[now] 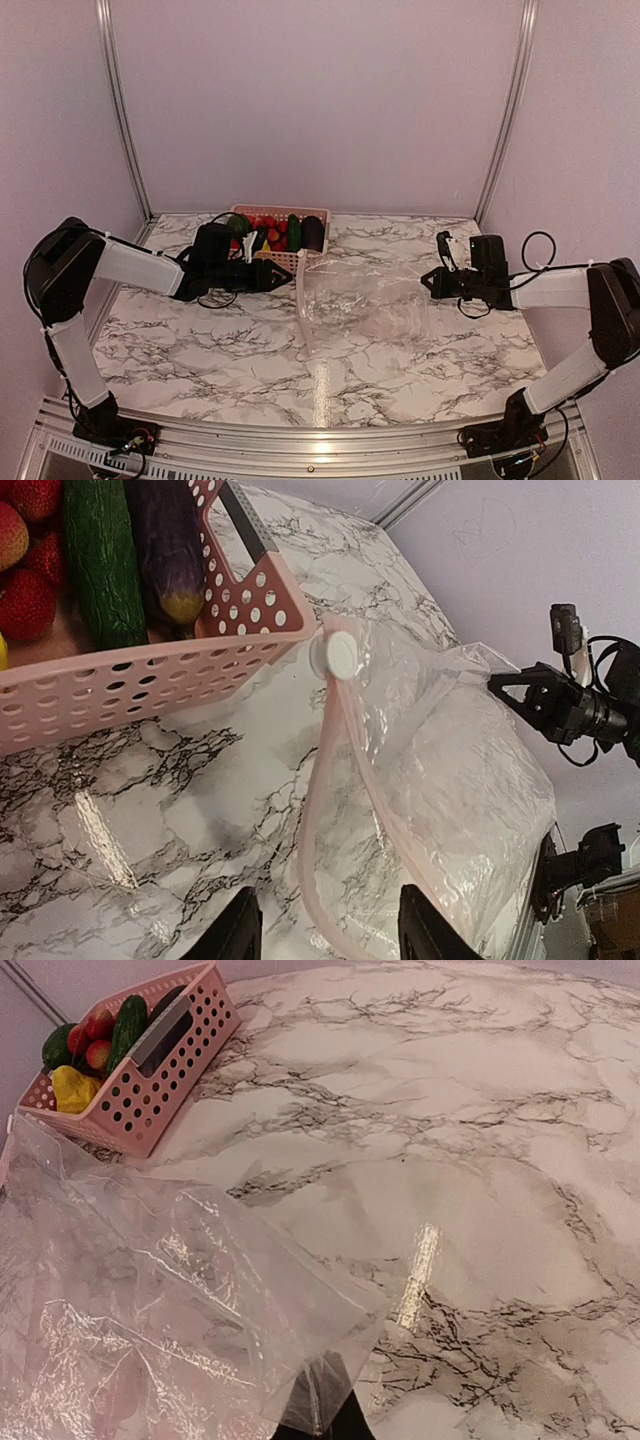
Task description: Open the zip-top bag and remove the fake food
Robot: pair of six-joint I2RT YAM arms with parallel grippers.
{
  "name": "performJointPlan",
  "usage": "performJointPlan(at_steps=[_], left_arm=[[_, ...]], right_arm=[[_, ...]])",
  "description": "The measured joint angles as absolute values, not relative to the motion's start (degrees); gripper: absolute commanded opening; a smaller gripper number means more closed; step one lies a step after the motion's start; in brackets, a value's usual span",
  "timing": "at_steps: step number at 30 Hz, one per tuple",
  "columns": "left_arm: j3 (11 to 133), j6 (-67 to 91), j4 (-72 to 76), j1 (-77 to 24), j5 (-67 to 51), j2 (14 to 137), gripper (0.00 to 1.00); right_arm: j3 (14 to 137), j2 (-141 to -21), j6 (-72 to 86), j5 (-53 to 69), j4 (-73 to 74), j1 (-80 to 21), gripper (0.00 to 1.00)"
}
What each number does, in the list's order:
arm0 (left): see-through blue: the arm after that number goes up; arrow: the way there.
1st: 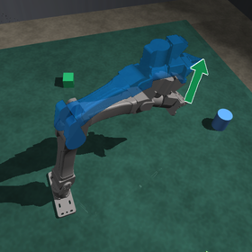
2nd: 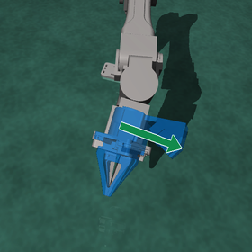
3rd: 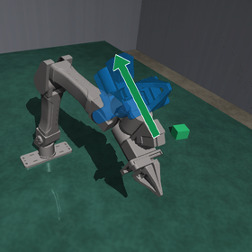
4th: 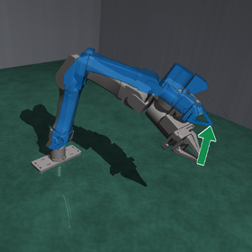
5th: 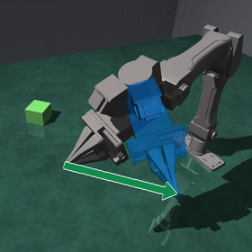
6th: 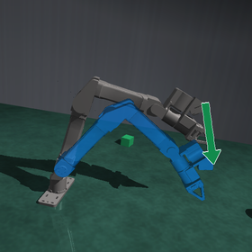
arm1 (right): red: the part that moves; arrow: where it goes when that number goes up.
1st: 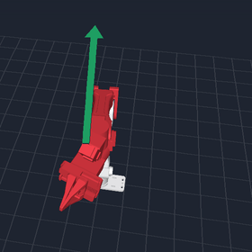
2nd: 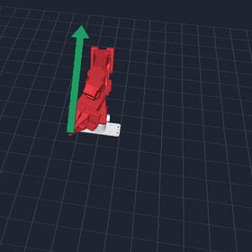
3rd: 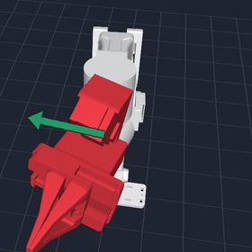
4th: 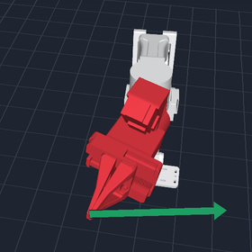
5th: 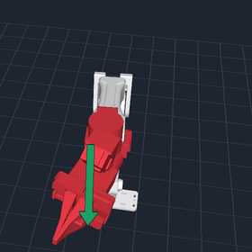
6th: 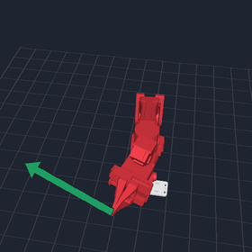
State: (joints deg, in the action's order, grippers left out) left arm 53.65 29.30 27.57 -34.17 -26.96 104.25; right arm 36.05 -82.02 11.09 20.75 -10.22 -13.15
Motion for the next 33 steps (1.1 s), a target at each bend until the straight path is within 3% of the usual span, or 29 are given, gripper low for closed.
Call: performJointPlan(at_steps=[7,10,18,23,25,30,33], left_arm=[[55.4,29.5,23.6,-32.6,-23.3,102.8,0.90],[53.9,29.7,22.6,-30.6,-22.5,99.9,0.99],[50.2,30.0,20.6,-26.7,-19.7,92.8,0.99],[48.2,30.1,19.6,-24.9,-17.4,90.2,0.99],[47.4,30.3,19.0,-24.0,-16.3,89.1,0.99],[47.2,30.6,15.9,-21.8,-12.3,86.2,0.99],[47.2,30.6,13.8,-20.4,-10.1,83.7,0.99]], right_arm=[[41.5,-86.8,6.5,11.9,-5.5,-12.0,0.00],[43.1,-88.1,5.7,8.1,-4.1,-9.9,0.00],[42.3,-88.5,8.4,2.5,-4.3,5.2,0.00],[44.0,-91.7,9.7,0.5,-4.6,8.1,0.01],[47.3,-94.7,9.7,0.0,-4.1,8.2,0.13],[53.8,-98.3,9.8,0.6,-4.0,8.2,0.56],[55.1,-97.5,9.7,2.2,-3.9,8.2,0.73]])
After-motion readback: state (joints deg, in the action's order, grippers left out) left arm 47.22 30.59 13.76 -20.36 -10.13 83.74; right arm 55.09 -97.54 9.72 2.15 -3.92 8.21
